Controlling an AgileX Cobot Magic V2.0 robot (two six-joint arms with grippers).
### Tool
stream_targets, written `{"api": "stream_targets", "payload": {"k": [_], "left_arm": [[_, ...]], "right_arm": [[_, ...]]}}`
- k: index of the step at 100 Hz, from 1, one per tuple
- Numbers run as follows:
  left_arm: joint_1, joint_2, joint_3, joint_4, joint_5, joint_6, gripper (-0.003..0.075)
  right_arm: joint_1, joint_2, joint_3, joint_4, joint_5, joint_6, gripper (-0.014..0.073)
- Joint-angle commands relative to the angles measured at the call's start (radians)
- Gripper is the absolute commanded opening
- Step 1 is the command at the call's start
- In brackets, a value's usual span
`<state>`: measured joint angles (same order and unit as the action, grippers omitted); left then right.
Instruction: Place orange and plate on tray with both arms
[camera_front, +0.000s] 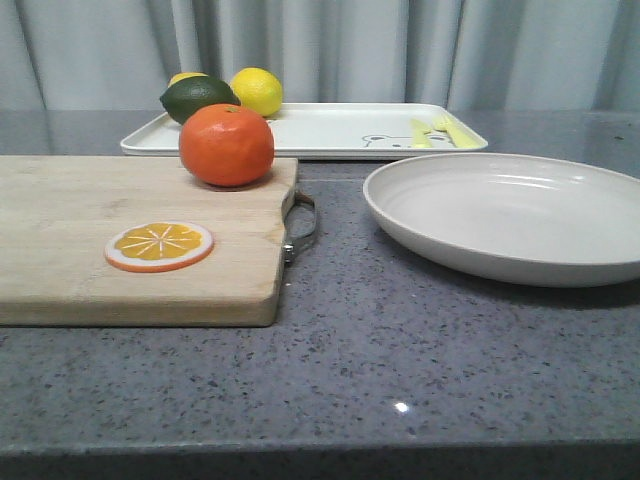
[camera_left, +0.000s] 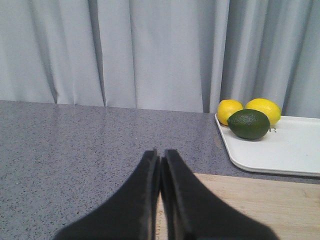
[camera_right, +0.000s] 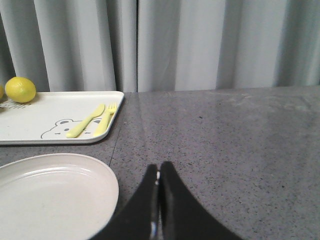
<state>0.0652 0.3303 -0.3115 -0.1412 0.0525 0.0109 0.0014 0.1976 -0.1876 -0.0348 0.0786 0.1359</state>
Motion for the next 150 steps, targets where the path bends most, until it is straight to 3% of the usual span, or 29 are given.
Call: {"api": "stream_targets", "payload": {"k": [1,19,79,91,108,117,150], "left_arm": [[0.001,0.075,-0.073,-0.006,-0.058,-0.006,-0.0019],[-0.043,0.207,-0.156,-0.006,-0.021,-0.006,-0.0019],[-0.412,0.616,-0.38,-0.006,-0.021,-0.006,-0.0004],[-0.463,0.686,-0.446,-0.006,-0.021,-0.006,0.0135],[-0.496,0.768,-0.533,-0.023,-0.004,-0.006,0.0531],[-0.497,0.815,-0.592,-0.049,0.064,-0.006,0.0668],[-0.497,1.031,-0.888,-0.102,0.412,-0.006,0.0692]], "right_arm": [[-0.003,0.081,-0.077,-0.012,-0.052,-0.002,-0.006],[-0.003,0.208,-0.148,-0.012,-0.048,-0.002,-0.006],[-0.003,0.483,-0.338,-0.013,0.099,-0.002,-0.006],[-0.001,0.509,-0.345,-0.013,0.109,-0.002,-0.006],[0.0,0.513,-0.345,-0.013,0.106,-0.002,-0.006],[0.0,0.513,-0.345,-0.013,0.101,-0.002,-0.006],[0.0,0.513,-0.345,-0.013,0.095,-0.002,-0.006]]}}
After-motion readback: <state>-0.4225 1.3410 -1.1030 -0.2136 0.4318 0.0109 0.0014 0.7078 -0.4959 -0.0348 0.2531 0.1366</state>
